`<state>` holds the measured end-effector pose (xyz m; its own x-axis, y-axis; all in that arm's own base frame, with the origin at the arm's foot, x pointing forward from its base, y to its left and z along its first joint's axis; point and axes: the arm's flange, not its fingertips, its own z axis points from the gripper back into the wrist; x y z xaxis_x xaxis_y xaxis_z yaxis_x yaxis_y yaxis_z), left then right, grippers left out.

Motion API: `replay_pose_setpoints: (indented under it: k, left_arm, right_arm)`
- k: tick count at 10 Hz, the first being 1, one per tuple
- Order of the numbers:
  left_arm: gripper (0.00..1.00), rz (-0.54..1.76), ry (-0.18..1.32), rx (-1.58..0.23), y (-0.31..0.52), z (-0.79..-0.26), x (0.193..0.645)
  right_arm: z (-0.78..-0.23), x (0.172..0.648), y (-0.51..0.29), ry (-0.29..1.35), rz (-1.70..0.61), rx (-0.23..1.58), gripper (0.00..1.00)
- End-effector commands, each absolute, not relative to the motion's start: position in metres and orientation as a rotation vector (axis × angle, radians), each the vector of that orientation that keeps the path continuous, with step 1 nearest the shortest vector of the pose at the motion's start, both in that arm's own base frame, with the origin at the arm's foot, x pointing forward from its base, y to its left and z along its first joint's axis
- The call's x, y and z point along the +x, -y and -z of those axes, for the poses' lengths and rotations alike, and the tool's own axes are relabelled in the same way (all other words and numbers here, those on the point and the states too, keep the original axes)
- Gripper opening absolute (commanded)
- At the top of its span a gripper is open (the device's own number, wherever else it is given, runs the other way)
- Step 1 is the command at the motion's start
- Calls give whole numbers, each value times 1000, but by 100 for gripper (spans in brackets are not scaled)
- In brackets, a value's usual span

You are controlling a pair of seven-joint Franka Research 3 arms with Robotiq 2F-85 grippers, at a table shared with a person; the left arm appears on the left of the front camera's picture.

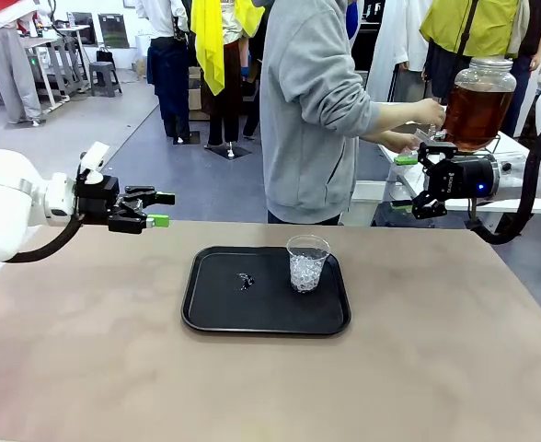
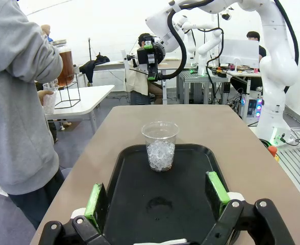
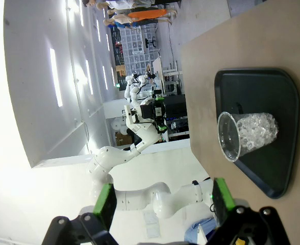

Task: Pour the drink into the iced cup.
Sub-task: Pick up the iced cup indicated by the human and present it to them.

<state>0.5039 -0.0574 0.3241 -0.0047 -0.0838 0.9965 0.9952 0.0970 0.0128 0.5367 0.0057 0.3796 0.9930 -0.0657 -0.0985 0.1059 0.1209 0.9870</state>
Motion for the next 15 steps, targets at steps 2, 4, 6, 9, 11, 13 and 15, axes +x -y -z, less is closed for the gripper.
replay_pose_setpoints:
  k: [2, 4, 6, 9, 11, 13, 15]
  left_arm:
    - [100, 1178, 1189, -1068, 59, -328, 504]
    - [100, 1178, 1189, -1068, 59, -328, 504]
    - [100, 1178, 1189, -1068, 59, -328, 504]
    - [100, 1178, 1189, -1068, 59, -328, 504]
    - [100, 1178, 1189, -1068, 59, -328, 504]
    - [100, 1178, 1189, -1068, 59, -328, 504]
    - [100, 1178, 1189, -1068, 59, -328, 504]
  right_arm:
    - [-381, 537, -6, -29, 122, 1445, 100]
    - [-381, 537, -6, -29, 122, 1445, 100]
    - [-381, 537, -6, -29, 122, 1445, 100]
    - [-381, 537, -6, -29, 122, 1445, 100]
    - [-381, 537, -6, -29, 122, 1445, 100]
    - [-381, 537, -6, -29, 122, 1445, 100]
    - [-381, 537, -6, -29, 122, 1445, 100]
